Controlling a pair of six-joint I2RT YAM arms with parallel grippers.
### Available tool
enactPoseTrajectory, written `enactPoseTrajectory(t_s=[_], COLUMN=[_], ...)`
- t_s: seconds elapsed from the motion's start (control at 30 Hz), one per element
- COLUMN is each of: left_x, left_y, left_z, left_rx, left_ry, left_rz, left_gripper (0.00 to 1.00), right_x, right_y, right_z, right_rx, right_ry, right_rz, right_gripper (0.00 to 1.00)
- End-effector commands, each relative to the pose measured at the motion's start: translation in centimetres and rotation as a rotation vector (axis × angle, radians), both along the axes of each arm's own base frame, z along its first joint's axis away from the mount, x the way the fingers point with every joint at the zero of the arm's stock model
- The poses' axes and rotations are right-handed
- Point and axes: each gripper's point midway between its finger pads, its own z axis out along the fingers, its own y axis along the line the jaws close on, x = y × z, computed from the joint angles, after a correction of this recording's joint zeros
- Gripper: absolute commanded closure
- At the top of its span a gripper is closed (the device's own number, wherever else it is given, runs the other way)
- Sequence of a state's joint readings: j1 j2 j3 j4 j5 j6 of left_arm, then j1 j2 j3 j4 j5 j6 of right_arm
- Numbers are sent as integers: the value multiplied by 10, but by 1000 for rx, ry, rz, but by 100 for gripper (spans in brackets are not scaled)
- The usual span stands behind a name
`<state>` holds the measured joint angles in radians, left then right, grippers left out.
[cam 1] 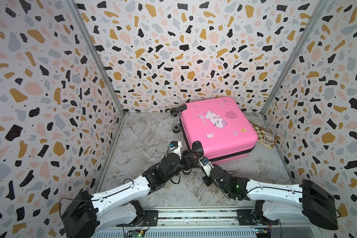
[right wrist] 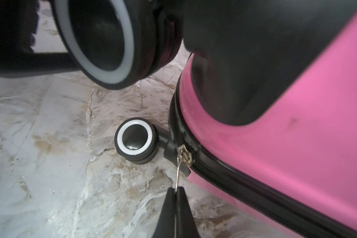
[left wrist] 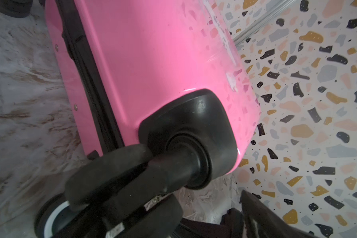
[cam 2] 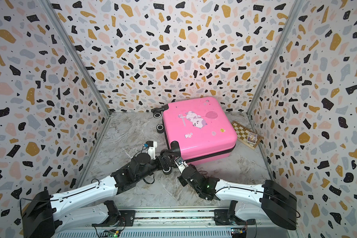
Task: Open the suitcase zippers
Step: Unzip the zipper on the suitcase, then adjust the suitcase at the center of the board.
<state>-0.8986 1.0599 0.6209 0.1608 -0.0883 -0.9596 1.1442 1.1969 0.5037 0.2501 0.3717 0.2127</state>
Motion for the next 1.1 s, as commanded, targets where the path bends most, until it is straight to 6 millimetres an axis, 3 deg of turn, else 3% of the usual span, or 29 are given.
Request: enactPoseTrajectory(t_s=[0.0,0.23,0.37,0.53,0.8,1.07], left_x=[-3,34,71,126,214,276], left_y=[20,71,91,102,115,105], left_z=[8,38,52,64,36,24], left_rx=[76,37,-12,-100,-207,-325], left_ry=[-13,-9,6,27,130,164], left_rz=[-8,55,86,102,129,101], left_gripper=[1,1,1,1,1,1], right_x=[-32,-43,-48,-53,-57,-58], right_y=[29,20,14,8,-2,-7], right_z=[18,6,3,-2,-6,-8], right_rx=[137,137,136,129,125,119], right_ry=[41,70,73,85,94,101], right_rz=[170,166,157,140,119,107], right_gripper=[100,100,100,100,100,100])
